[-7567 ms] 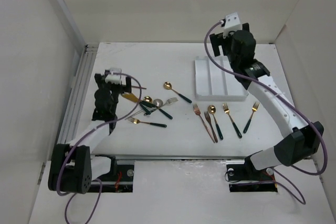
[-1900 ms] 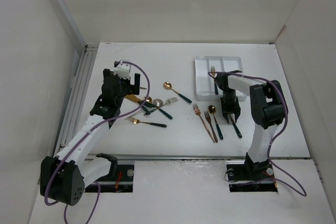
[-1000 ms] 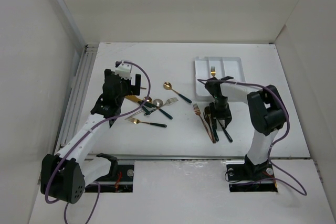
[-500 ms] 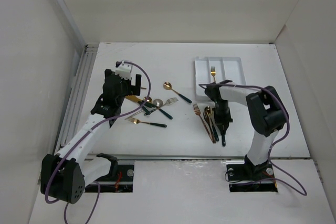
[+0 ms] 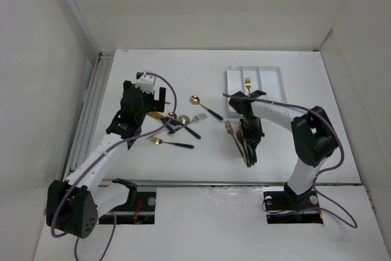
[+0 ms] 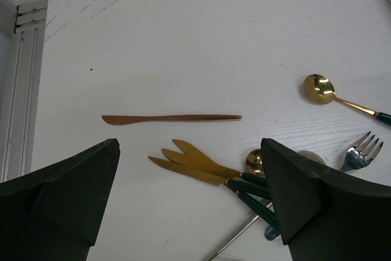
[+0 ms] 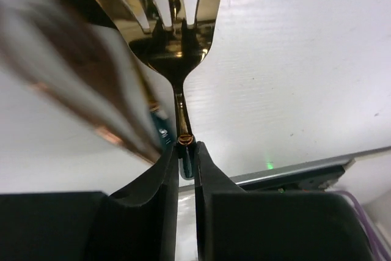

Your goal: Sort the eating utensils into containers

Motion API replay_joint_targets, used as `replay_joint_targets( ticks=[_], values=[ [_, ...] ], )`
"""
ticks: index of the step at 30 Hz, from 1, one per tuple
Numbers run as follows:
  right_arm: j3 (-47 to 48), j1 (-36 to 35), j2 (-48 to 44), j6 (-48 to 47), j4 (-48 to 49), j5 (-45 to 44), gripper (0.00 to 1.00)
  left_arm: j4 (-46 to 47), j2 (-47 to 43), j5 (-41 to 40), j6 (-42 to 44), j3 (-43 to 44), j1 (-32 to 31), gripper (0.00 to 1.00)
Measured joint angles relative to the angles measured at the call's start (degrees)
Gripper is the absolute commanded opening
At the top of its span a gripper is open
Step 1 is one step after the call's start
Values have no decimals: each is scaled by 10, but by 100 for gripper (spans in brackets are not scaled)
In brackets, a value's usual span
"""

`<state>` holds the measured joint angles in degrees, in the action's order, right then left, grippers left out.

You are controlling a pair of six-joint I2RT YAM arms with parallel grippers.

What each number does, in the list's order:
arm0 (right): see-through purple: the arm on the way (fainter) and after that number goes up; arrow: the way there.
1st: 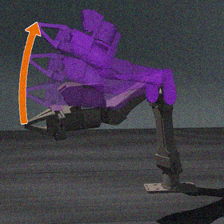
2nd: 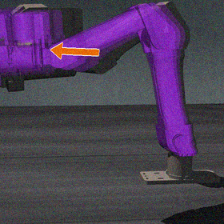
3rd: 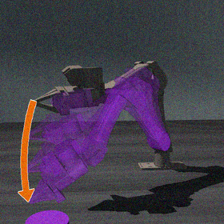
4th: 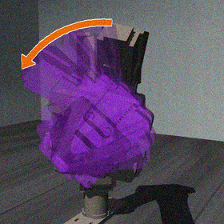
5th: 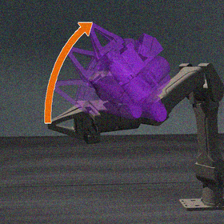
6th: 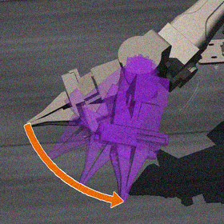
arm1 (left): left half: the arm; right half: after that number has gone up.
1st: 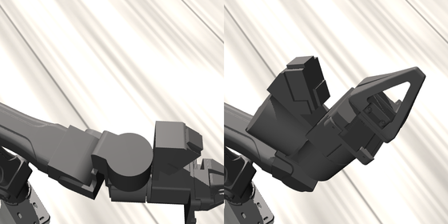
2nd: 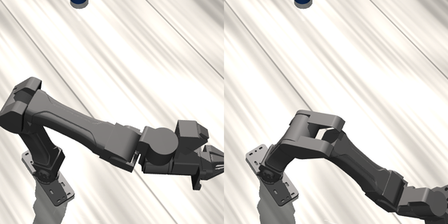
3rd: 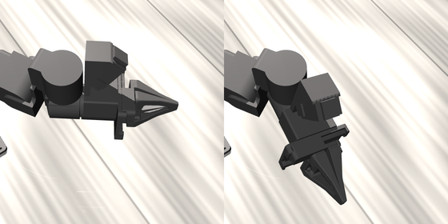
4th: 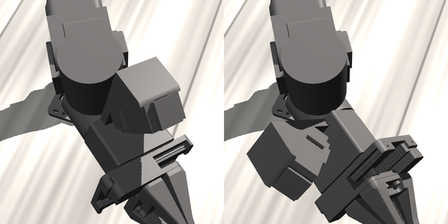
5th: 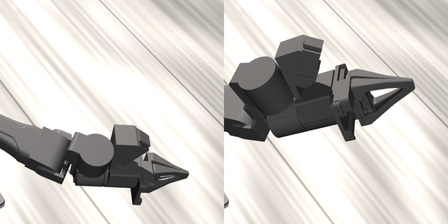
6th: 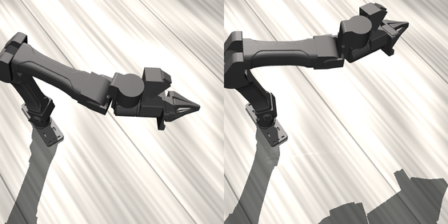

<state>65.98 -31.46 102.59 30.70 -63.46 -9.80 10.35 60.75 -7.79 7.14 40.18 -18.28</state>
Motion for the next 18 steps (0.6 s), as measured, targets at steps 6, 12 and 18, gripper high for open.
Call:
replay_joint_targets(
  ticks=[6,12,18],
  values=[
    [163,-4,-45,-3,-12,-41,0,2,-16,2,13,-9,0,100],
    [377,29,47,-55,-10,-95,0,-26,-21,32,66,-13,-3,100],
    [553,108,236,-99,-8,-133,0,-82,-21,49,87,-11,-11,100]
  ],
)
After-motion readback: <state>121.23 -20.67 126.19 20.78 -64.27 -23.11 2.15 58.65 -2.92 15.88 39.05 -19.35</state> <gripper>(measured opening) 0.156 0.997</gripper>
